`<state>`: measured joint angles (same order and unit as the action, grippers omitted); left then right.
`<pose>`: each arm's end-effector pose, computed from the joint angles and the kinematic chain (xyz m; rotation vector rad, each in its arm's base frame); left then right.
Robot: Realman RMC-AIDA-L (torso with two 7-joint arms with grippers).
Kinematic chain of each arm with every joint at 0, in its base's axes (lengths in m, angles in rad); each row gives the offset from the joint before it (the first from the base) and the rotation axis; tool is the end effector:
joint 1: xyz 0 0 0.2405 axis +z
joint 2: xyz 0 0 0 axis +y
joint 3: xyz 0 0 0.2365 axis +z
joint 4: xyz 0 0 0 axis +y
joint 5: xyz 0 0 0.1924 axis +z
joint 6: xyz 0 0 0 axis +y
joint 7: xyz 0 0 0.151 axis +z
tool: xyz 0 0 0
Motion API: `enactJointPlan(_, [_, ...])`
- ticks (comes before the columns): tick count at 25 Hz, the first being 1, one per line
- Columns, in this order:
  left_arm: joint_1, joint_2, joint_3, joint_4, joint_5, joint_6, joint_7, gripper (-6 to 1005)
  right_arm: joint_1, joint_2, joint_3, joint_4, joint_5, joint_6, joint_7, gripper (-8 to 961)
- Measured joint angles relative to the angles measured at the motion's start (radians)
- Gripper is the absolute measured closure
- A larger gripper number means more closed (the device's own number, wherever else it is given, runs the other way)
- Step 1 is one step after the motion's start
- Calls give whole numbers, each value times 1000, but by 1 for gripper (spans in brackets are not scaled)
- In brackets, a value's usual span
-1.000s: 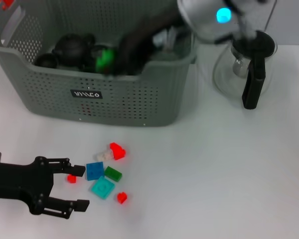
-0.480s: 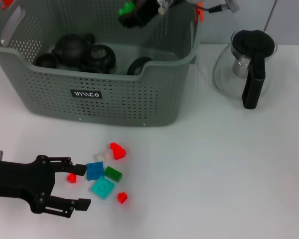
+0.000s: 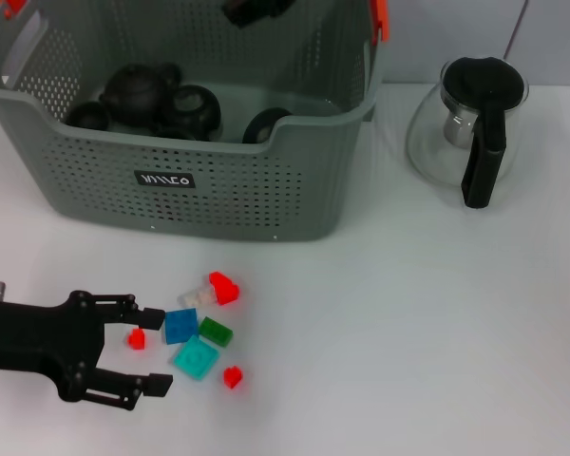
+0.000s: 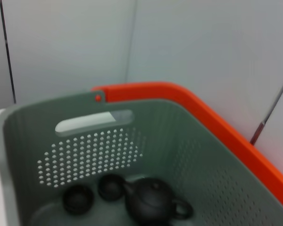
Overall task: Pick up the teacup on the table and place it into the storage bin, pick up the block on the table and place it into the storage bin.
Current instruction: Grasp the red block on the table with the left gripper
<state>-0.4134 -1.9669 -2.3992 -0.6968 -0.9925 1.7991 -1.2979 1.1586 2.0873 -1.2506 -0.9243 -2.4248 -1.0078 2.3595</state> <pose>-0.2796 0.2512 0.0328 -2.9852 -0.5638 -0.4760 -0.0026 0.4388 -0.0209 -2.5834 0.3287 0.1039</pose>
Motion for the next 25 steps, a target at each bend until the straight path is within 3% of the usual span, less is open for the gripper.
enactJointPlan(4, [-1,9,-1,-4,0,11,-9,137,-35,5,24,-167,20,-170,2,97])
enactJointPlan(11, [10,22,-3,-6,0,6,-17,137,-125,10,3,-389,147,-560,48,6])
enactJointPlan(18, [33,33,-4,-3,0,-3,-19,138,-188,12,-153,-373,163,-664,158,6])
enactJointPlan(25, [45,37,-12,-5,6,-13,-10,138,-140,21,-320,-246,188,-650,275,6])
